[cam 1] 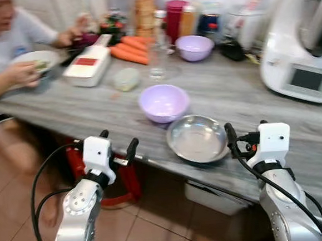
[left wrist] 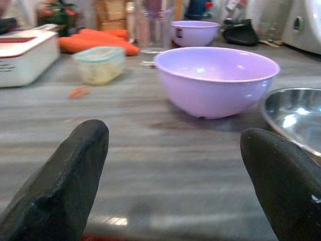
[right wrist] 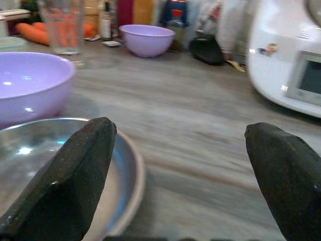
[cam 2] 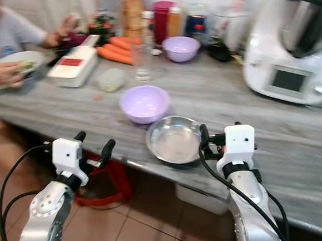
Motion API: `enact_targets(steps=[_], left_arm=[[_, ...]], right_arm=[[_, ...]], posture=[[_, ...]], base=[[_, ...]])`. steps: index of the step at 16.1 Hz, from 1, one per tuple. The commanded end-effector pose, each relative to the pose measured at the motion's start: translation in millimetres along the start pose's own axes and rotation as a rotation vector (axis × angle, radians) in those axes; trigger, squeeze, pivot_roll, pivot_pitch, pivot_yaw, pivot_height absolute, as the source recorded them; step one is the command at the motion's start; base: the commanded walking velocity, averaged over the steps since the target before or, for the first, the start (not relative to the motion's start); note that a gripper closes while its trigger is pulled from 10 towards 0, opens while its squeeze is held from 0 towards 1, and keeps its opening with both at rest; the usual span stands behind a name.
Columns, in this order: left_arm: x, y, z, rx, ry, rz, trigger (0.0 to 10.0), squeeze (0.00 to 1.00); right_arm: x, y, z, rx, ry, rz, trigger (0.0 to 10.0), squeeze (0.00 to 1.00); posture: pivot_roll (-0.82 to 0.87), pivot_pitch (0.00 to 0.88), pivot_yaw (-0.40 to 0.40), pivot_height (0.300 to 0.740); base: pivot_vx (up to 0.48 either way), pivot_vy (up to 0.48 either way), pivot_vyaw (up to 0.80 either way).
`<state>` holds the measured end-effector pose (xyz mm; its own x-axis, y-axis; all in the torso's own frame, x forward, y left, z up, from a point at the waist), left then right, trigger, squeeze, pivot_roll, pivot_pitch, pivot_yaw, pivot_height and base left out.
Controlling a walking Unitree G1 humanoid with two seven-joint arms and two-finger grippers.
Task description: Setting the table
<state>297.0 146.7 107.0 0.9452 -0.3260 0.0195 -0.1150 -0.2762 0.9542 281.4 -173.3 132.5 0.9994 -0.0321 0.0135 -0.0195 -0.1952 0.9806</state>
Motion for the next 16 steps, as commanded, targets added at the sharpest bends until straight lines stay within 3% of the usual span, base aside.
enact_targets(steps=[1,7,16], left_arm=[[1.3,-3.0,-1.2,0.010,0.011,-0.023,10.0,0.00],[6.5,-3.1,-2.2,0.032,0.029,-0.038,10.0,0.00],[6.8,-5.6,-0.7,0.042,0.033,-0.054,10.0,0.00]], right_arm=[[1.8,7.2,-1.8,-0.002,0.001,0.029,10.0,0.00],[5.7,6.5,-8.7,0.024,0.006,0.038,10.0,0.00],[7.6,5.7,-10.9,0.033,0.003,0.034,10.0,0.00]], posture=[[-0.01,0.000,-0.041,0.740],[-0.01,0.000,-0.038,0.740],[-0.01,0.005,-0.039,0.740]], base=[[0.000,0.000,-0.80],[0.000,0.000,-0.34],[-0.329,0.000,-0.54]])
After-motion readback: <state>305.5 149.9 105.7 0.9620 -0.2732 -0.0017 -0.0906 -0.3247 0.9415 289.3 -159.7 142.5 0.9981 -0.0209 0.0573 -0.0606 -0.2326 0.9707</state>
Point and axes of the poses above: a point about 5 cm out from each wrist's last joint towards the gripper, its own x axis pointing out of the wrist towards the gripper, its own y axis along the axis of the wrist's last joint, z = x × y, the point moved 2 cm from there along x, pointing out of the wrist towards the gripper, and after that the axes turned 14 degrees about x, right-handed, at the moved point
